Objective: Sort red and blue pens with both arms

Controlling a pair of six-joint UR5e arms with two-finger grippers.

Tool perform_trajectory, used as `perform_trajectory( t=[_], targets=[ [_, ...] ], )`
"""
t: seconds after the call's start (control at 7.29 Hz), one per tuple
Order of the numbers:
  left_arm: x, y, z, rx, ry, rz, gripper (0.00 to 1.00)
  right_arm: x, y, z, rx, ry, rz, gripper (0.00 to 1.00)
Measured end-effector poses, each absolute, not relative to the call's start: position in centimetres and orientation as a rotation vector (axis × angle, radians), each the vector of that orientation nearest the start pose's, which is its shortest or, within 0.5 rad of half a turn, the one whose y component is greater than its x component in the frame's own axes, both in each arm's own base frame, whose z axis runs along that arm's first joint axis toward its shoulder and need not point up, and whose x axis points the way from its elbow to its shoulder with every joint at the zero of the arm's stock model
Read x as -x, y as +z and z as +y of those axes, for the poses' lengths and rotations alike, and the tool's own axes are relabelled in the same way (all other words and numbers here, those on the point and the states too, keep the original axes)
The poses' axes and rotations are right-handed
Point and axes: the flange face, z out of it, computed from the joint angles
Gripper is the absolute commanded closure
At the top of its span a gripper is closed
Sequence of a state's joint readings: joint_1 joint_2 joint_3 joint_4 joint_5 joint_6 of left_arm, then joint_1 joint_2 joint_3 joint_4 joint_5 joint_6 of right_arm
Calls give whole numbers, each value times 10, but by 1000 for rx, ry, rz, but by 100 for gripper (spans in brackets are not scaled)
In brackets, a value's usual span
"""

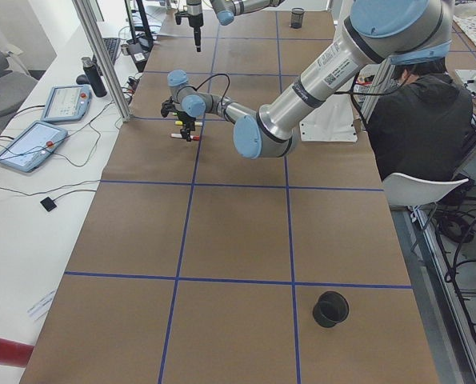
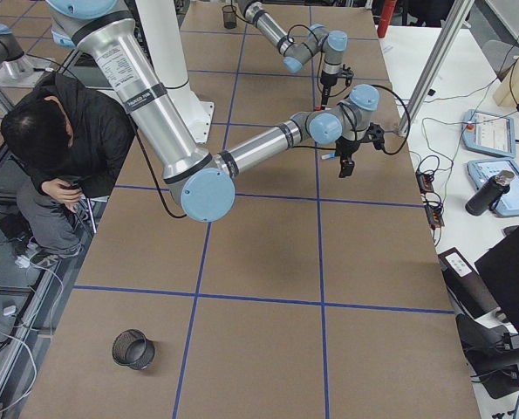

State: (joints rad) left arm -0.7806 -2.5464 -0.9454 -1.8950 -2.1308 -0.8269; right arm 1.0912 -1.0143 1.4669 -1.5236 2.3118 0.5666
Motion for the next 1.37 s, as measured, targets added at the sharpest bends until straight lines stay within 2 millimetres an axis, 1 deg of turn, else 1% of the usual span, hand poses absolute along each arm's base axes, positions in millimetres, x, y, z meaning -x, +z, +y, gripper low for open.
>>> perform_trajectory(
  t=[0.82,1.24,1.37],
  targets=[
    [-557,270,-649,-60,156,853,37,267,368,-651,-40,-82,-868,0],
    [-561,274,-647,-54,160,850,41,269,368,-650,-35,-75,-868,0],
    [-562,274,-646,-52,161,849,44,269,369,-650,-34,-75,-868,0]
  ],
)
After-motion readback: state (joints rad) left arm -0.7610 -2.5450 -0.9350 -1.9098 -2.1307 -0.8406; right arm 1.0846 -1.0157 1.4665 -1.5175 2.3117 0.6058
